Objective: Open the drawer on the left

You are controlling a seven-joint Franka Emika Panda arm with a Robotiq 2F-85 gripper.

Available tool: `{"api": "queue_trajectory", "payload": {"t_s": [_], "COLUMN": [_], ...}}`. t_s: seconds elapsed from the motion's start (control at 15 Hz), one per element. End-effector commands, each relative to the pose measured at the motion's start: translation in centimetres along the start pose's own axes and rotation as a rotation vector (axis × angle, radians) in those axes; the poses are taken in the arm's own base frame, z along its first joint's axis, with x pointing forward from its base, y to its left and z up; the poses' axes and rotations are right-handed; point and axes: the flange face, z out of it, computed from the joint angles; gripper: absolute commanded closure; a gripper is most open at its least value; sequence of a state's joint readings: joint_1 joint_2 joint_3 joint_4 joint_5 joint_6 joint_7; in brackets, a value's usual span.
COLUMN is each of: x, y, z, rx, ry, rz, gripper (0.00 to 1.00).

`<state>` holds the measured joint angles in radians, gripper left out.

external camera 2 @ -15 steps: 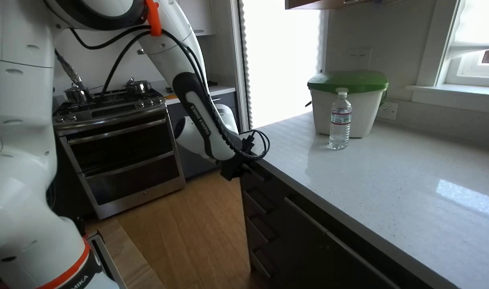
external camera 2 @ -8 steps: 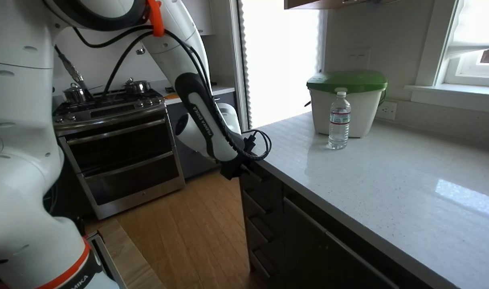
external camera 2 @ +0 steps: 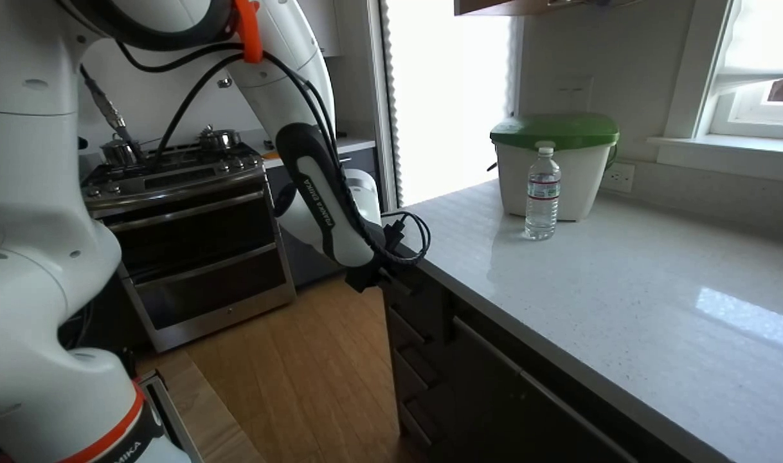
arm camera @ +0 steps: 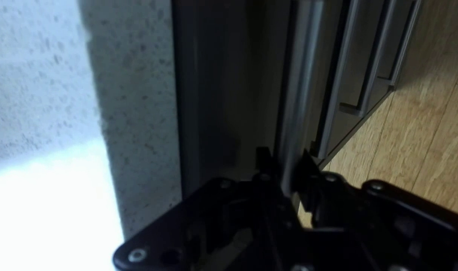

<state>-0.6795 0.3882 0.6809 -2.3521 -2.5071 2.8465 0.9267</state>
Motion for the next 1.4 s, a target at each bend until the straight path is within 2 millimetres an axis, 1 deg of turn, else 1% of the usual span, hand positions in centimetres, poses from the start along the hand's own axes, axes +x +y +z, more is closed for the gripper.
{"api": "queue_trajectory", "payload": {"t_s": [0.0,0.33,0.53,0.6,0.67,0.73,0.8,0.87,0.93,1.13,1.2,1.27,1.33], "x": [1.3,0.7,-0.2,-0.5,-0.8,-1.1,-1.1,-1.4,-1.7,-2.3,-2.2,-3.1,-3.5], "y": [-4.4,-7.8,-9.3,-9.6,-9.8,-9.9,-10.1,-10.4,-10.8,-12.0,-11.8,-12.6,-12.8], "z": [-3.4,-6.5,-8.2,-8.7,-9.2,-9.6,-10.0,-10.6,-11.2,-13.9,-15.0,-15.5,-16.0], "rx": [0.119,0.238,0.324,0.354,0.383,0.398,0.415,0.441,0.471,0.574,0.579,0.638,0.656], "ry": [0.079,0.143,0.177,0.188,0.199,0.199,0.210,0.221,0.233,0.272,0.297,0.269,0.266], "rz": [-0.063,-0.065,-0.067,-0.067,-0.072,-0.090,-0.116,-0.146,-0.173,-0.251,-0.271,-0.303,-0.339], "gripper": [0.95,0.95,0.95,0.56,0.56,0.49,0.43,0.34,0.27,0.04,0.01,0.00,0.00]}}
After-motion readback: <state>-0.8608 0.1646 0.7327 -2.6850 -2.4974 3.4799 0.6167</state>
